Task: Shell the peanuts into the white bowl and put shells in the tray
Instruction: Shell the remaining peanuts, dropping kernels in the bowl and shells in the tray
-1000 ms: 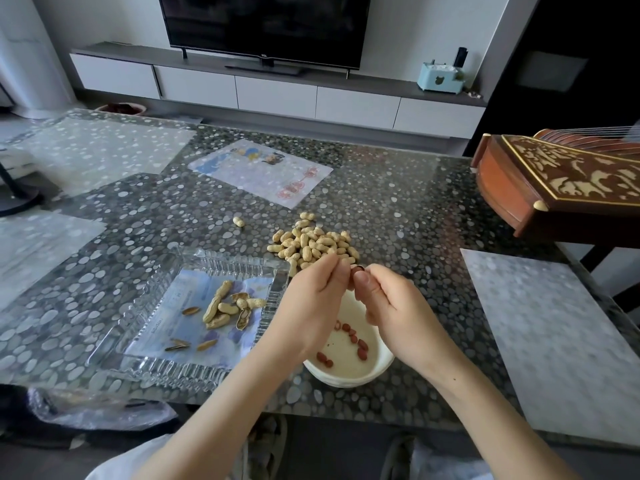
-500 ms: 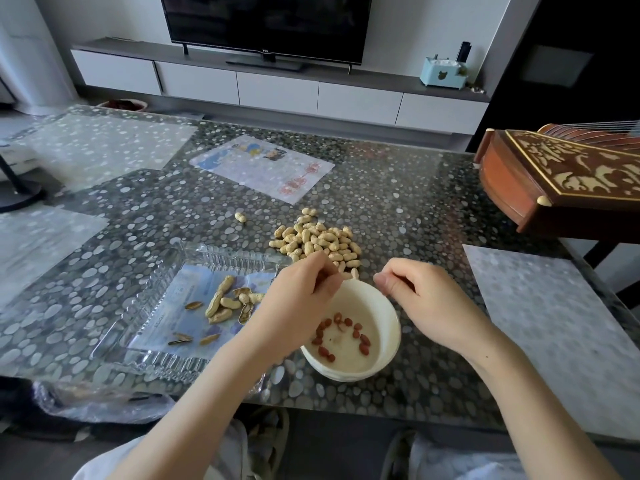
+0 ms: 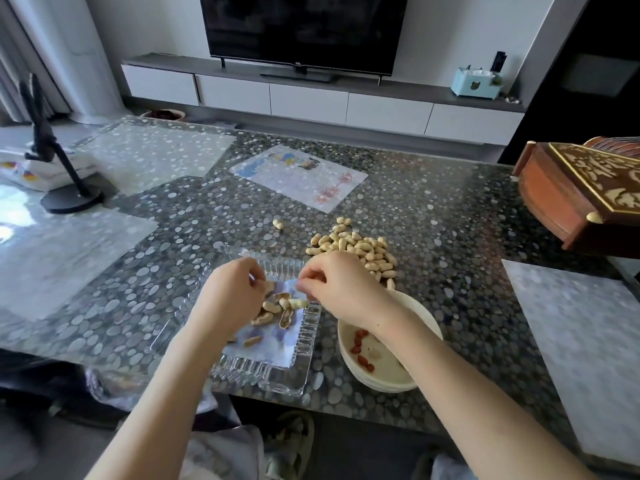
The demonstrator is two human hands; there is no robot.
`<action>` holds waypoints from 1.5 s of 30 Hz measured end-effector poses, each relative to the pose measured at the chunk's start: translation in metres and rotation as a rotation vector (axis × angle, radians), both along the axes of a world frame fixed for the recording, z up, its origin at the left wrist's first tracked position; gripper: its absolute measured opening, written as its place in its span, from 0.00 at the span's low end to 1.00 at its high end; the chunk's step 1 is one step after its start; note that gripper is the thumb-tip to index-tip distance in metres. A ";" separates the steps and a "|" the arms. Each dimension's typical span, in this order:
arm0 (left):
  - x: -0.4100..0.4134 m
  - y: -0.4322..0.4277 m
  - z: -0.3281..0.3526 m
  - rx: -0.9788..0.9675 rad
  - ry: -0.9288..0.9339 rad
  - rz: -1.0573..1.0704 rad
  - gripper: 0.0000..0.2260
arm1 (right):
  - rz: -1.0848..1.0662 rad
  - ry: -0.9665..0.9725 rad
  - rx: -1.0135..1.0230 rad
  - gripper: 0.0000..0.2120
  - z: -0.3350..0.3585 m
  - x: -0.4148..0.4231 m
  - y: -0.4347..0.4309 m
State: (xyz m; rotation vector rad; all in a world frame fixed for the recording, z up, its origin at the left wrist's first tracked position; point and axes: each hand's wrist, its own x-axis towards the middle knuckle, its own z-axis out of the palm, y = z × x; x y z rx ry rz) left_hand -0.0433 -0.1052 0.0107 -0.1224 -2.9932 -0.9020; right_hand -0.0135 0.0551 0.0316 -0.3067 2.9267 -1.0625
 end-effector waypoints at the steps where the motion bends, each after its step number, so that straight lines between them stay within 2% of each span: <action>1: -0.001 -0.003 -0.001 -0.009 -0.019 -0.003 0.05 | 0.022 -0.026 0.054 0.08 -0.003 -0.006 -0.007; 3: -0.002 -0.006 -0.003 -0.014 -0.046 -0.006 0.08 | 0.056 -0.073 0.151 0.13 -0.005 -0.015 -0.015; 5: -0.005 -0.008 -0.005 -0.006 -0.043 0.005 0.11 | 0.073 -0.096 0.159 0.19 -0.004 -0.019 -0.015; 7: -0.006 -0.009 -0.005 0.010 -0.015 0.010 0.12 | 0.023 -0.075 0.088 0.16 0.003 -0.019 -0.005; 9: -0.007 -0.008 -0.004 0.036 0.017 0.013 0.11 | -0.096 -0.018 0.092 0.06 0.008 -0.023 0.015; 11: -0.007 -0.006 -0.003 0.058 0.043 0.017 0.11 | -0.232 -0.021 0.174 0.09 0.005 -0.032 0.042; 16: -0.005 0.005 0.002 0.110 0.123 -0.006 0.09 | -0.300 -0.345 0.561 0.14 -0.008 -0.048 0.067; 20: -0.001 0.016 0.006 0.142 0.135 -0.041 0.08 | -0.282 -0.473 0.598 0.17 -0.016 -0.061 0.060; 24: 0.000 0.028 0.006 0.150 0.147 -0.069 0.08 | -0.344 -0.594 0.405 0.14 -0.031 -0.073 0.063; 27: 0.000 0.036 0.006 0.178 0.149 -0.109 0.08 | -0.474 -0.526 0.149 0.11 -0.032 -0.065 0.072; 28: 0.001 0.039 0.007 0.202 0.151 -0.122 0.07 | -0.497 -0.485 -0.003 0.08 -0.028 -0.060 0.076; 31: 0.006 0.045 0.011 0.304 0.138 -0.174 0.06 | -0.455 -0.450 -0.636 0.01 -0.002 -0.035 0.081; 33: 0.011 0.049 0.014 0.387 0.098 -0.226 0.08 | -0.362 -0.490 -0.929 0.04 0.015 -0.014 0.080; 34: 0.014 0.051 0.015 0.453 0.057 -0.255 0.10 | -0.319 -0.501 -0.996 0.06 0.021 -0.004 0.078; 37: 0.027 0.056 0.021 0.725 -0.119 -0.353 0.15 | -0.247 -0.429 -1.075 0.11 0.026 0.025 0.073; 39: 0.035 0.059 0.023 0.826 -0.204 -0.394 0.16 | -0.243 -0.332 -1.115 0.12 0.025 0.039 0.071; 41: 0.039 0.062 0.025 0.881 -0.241 -0.410 0.16 | -0.238 -0.234 -1.077 0.12 0.023 0.047 0.069; 45: 0.043 0.066 0.025 0.873 -0.243 -0.487 0.13 | -0.231 -0.087 -0.866 0.15 0.014 0.060 0.069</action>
